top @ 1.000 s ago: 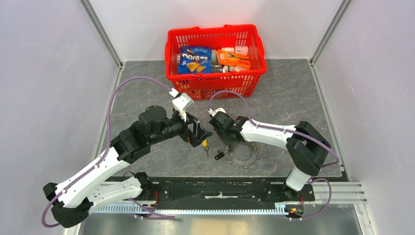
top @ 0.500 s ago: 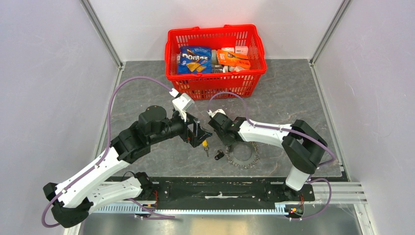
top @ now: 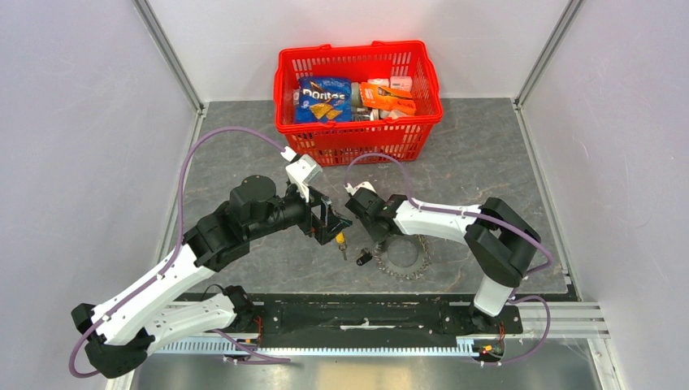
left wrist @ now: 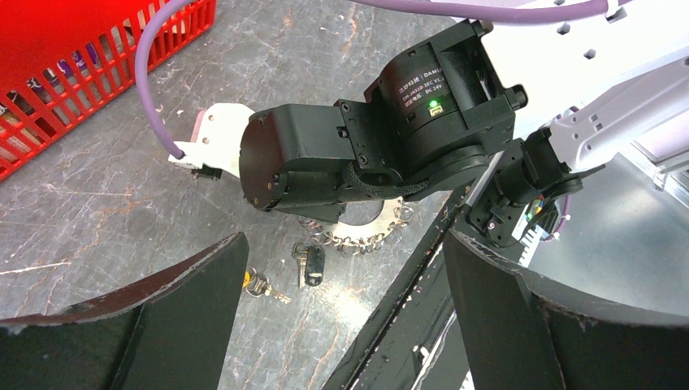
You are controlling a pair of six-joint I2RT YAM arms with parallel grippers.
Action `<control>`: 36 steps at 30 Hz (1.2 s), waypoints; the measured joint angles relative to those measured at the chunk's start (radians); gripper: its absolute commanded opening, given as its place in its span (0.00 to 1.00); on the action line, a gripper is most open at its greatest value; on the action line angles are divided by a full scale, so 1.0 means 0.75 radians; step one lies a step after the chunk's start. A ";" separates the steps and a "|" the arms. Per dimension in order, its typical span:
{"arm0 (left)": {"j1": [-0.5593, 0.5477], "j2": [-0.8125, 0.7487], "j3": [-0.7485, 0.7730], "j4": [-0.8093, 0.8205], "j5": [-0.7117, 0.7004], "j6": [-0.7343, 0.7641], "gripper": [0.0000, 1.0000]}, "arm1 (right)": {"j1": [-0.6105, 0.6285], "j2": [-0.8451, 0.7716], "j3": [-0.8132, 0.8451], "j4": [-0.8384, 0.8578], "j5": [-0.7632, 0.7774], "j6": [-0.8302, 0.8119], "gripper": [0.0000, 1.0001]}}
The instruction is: Put the keys on the keyring
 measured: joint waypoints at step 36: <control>0.000 -0.015 0.000 0.000 0.001 -0.001 0.96 | 0.000 0.037 0.013 -0.008 0.019 -0.002 0.03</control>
